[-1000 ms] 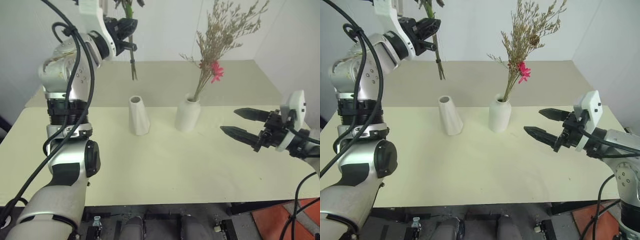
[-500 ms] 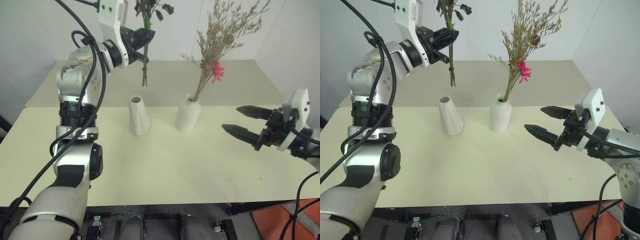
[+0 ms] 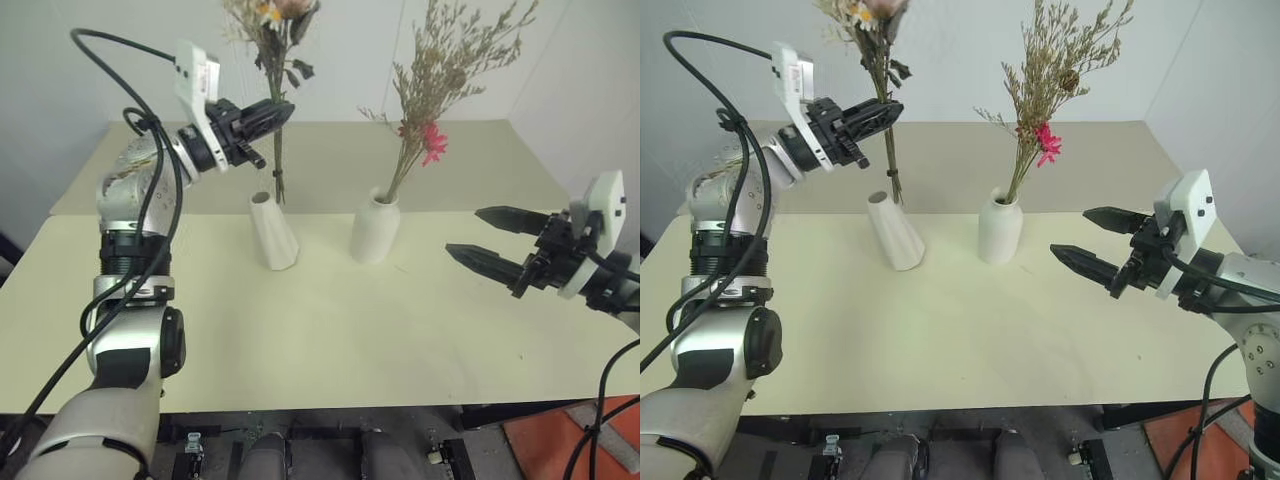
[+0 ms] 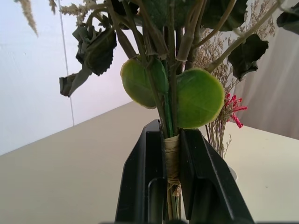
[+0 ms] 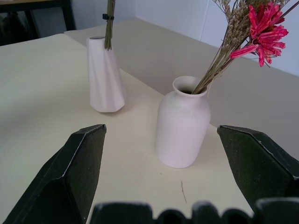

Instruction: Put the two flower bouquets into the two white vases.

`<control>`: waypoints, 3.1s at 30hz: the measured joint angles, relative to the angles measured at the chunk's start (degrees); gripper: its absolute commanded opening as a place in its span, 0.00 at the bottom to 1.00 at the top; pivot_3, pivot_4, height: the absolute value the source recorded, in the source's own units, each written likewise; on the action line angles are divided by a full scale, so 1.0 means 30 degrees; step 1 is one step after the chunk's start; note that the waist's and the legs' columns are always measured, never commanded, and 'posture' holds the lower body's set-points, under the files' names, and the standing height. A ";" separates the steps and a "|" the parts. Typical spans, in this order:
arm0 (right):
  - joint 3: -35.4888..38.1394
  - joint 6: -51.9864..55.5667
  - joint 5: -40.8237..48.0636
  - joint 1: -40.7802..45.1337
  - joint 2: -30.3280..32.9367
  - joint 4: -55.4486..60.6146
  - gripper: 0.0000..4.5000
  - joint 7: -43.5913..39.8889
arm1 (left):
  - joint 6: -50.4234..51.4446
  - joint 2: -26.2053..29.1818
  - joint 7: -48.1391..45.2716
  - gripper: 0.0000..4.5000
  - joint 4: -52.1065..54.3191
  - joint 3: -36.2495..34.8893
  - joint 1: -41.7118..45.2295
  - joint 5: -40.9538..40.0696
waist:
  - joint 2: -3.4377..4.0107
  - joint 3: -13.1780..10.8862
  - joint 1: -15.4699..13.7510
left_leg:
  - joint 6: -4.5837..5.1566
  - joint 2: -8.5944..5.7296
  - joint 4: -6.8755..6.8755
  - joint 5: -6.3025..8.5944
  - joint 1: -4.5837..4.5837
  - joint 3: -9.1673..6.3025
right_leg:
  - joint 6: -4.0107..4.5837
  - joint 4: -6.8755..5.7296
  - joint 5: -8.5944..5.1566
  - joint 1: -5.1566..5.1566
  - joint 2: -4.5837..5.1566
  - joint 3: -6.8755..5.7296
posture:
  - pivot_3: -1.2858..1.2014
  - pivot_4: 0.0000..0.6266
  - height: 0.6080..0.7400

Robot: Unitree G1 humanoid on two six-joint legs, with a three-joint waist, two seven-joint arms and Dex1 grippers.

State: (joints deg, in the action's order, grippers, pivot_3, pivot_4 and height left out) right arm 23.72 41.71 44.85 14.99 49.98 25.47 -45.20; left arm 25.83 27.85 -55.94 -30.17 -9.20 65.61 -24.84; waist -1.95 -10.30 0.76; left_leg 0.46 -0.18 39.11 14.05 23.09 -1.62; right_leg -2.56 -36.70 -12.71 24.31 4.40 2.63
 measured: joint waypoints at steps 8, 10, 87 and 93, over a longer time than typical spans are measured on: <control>0.0202 -0.0003 0.0485 -0.0713 -0.0062 0.0543 1.00 0.0613 | -0.1196 -0.0328 -0.0698 0.03 -0.2194 -0.0327 0.1367 -0.0027 | -0.0001 0.0000 -0.0018 | 0.0002 -0.0002 0.0006 0.0000 0.0029 -0.0010 | -0.0001 -0.0010 0.0001 0.0002 0.0003 -0.0016 | 0.52 0.24 1.00; 0.0252 -0.0003 0.0493 -0.0851 -0.0062 0.0570 1.00 0.0688 | -0.1512 -0.0356 -0.0630 0.03 -0.2739 -0.0461 0.1996 -0.0022 | 0.0000 0.0000 -0.0017 | 0.0002 -0.0002 0.0007 0.0000 0.0026 -0.0009 | -0.0001 -0.0008 0.0000 0.0001 0.0002 -0.0015 | 0.52 0.24 1.00; 0.0966 -0.0004 0.1246 -0.1874 -0.0292 0.1301 1.00 0.1902 | 0.1634 0.0618 0.0109 0.25 0.2778 0.0550 -0.3610 0.0002 | 0.0004 0.0002 0.0001 | 0.0004 0.0006 0.0016 -0.0001 0.0002 -0.0009 | 0.0000 -0.0015 0.0000 -0.0004 0.0000 -0.0004 | 0.52 0.24 1.00; 0.0835 -0.0005 0.1235 -0.1605 -0.0292 0.1214 1.00 0.1907 | 0.2687 0.0779 0.0443 0.65 0.3627 0.0363 -0.3918 -0.0482 | 0.0004 0.0002 0.0023 | 0.0004 0.0010 0.0015 -0.0001 0.0004 -0.0009 | 0.0000 -0.0016 0.0001 -0.0004 -0.0002 -0.0004 | 0.52 0.24 1.00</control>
State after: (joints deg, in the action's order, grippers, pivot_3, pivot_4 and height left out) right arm 26.23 41.69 48.55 10.17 49.11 29.11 -39.48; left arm 33.89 30.18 -54.61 -19.29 -8.11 53.85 -26.28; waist -1.93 -10.29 0.83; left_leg 0.48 -0.15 39.16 14.04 23.10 -1.65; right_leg -2.56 -36.75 -12.71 24.30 4.39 2.62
